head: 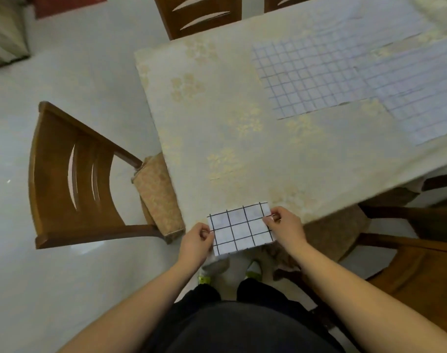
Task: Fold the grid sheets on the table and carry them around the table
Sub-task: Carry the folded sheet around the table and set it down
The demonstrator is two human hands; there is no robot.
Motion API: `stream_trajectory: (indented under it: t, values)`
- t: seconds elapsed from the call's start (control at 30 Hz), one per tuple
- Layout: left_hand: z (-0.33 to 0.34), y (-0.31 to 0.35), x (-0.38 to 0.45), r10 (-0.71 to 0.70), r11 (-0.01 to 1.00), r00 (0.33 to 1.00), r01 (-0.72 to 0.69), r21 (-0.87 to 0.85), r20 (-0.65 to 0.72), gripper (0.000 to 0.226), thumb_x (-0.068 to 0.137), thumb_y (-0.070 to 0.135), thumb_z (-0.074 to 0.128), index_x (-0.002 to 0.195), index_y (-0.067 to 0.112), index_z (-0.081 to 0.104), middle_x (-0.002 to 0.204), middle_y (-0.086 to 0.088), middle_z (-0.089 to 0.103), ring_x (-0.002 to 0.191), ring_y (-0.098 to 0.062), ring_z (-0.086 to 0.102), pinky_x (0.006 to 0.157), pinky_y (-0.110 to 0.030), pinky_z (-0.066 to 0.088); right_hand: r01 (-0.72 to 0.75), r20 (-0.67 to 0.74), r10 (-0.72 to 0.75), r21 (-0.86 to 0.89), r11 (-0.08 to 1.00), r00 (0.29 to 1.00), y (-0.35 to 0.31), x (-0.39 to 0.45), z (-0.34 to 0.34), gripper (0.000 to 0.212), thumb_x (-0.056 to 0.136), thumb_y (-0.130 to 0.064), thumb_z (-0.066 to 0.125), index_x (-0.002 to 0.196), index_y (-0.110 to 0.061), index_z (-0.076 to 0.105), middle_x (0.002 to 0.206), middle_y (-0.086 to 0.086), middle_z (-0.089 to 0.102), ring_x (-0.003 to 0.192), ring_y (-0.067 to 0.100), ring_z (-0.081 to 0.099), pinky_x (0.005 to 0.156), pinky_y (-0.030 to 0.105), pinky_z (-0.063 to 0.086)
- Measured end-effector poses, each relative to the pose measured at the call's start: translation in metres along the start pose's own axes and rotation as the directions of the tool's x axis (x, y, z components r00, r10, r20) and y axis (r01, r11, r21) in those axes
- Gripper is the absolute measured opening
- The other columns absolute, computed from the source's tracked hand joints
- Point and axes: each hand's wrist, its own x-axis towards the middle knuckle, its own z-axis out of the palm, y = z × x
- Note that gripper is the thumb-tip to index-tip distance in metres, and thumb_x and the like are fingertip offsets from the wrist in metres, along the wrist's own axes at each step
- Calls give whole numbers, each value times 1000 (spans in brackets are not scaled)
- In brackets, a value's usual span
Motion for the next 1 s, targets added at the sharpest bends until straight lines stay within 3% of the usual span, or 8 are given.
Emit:
stream_trajectory:
  t: [0.2,0.47,0.6,0.7,0.77,0.83,0.9,1.0]
  values:
    - [9,-2,-4,-10,1000,999,9,-22,-53,10,87,19,67,94,20,60,75,0,65,74,-19,63,73,-34,52,59,50,-55,-68,996,997,5,10,-7,32,90,-34,66,116,-17,62,92,-5,63,86,14,60,80,30,50]
    - [13,-7,-3,-18,997,995,10,-79,-98,11,87,15,67,95,20,61,73,2,61,67,-14,58,73,-33,52,151,63,-147,-67,986,987,4,17,-7,26,92,-28,64,115,-14,63,93,-3,64,87,16,60,81,29,49]
    - [14,-4,-3,-38,995,991,27,-93,-125,10,88,15,66,93,20,59,73,4,60,69,-15,57,67,-24,46,175,60,-169,-114,978,984,5,22,-5,28,92,-32,64,116,-17,64,96,-4,66,92,17,62,87,34,50]
    - [13,3,-7,-22,999,984,18,-29,-178,15,87,25,68,96,20,57,80,4,60,77,-15,58,67,-25,46,203,-11,-206,-111,973,979,8,22,-5,31,90,-33,67,117,-20,63,104,-4,65,99,19,61,90,38,49]
    - [13,3,-6,93,987,967,-58,147,-238,25,85,34,68,103,21,56,94,7,56,88,-12,55,76,-28,47,250,-73,-267,-178,952,961,10,20,-3,36,91,-34,64,125,-22,58,118,-2,60,110,21,54,95,38,43]
    - [16,1,-3,373,874,897,-253,416,-238,32,84,38,67,110,20,60,106,4,57,99,-15,56,83,-32,46,329,-67,-355,-253,910,932,8,17,1,41,95,-34,58,134,-23,51,132,-1,54,122,22,47,100,39,36]
    - [21,-5,3,620,645,779,-441,624,-90,43,85,43,58,120,19,60,125,-3,59,117,-22,56,93,-37,44,418,12,-437,-321,850,899,1,13,10,47,98,-35,51,142,-22,43,144,-1,46,133,21,40,107,40,31]
    - [28,-11,12,649,453,746,-537,712,150,65,91,49,45,145,15,41,154,-7,36,142,-25,33,114,-41,24,533,144,-531,-449,717,835,-10,10,28,52,100,-34,43,149,-18,36,155,0,36,144,20,30,116,38,23]
